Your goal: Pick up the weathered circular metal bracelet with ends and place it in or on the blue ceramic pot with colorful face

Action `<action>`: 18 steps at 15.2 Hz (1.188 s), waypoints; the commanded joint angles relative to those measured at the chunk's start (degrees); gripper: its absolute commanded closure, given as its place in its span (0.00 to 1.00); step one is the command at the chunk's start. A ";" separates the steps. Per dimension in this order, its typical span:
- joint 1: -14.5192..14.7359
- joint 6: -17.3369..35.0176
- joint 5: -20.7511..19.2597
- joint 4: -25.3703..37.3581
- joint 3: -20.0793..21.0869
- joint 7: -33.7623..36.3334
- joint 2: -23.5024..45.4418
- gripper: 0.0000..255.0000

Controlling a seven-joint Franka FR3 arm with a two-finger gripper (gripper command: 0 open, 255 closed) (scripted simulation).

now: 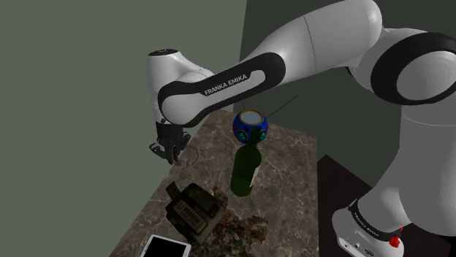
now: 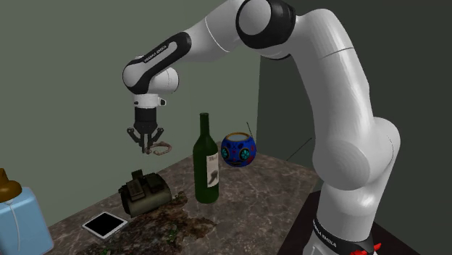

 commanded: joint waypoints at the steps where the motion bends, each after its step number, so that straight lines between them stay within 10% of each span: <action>1: -0.11 -1.20 0.21 0.39 0.15 0.03 -0.82 1.00; 12: -0.36 -8.02 1.00 4.47 0.67 0.31 -3.71 1.00; 18: -6.77 -5.92 3.84 -5.50 -0.43 -7.41 -10.97 1.00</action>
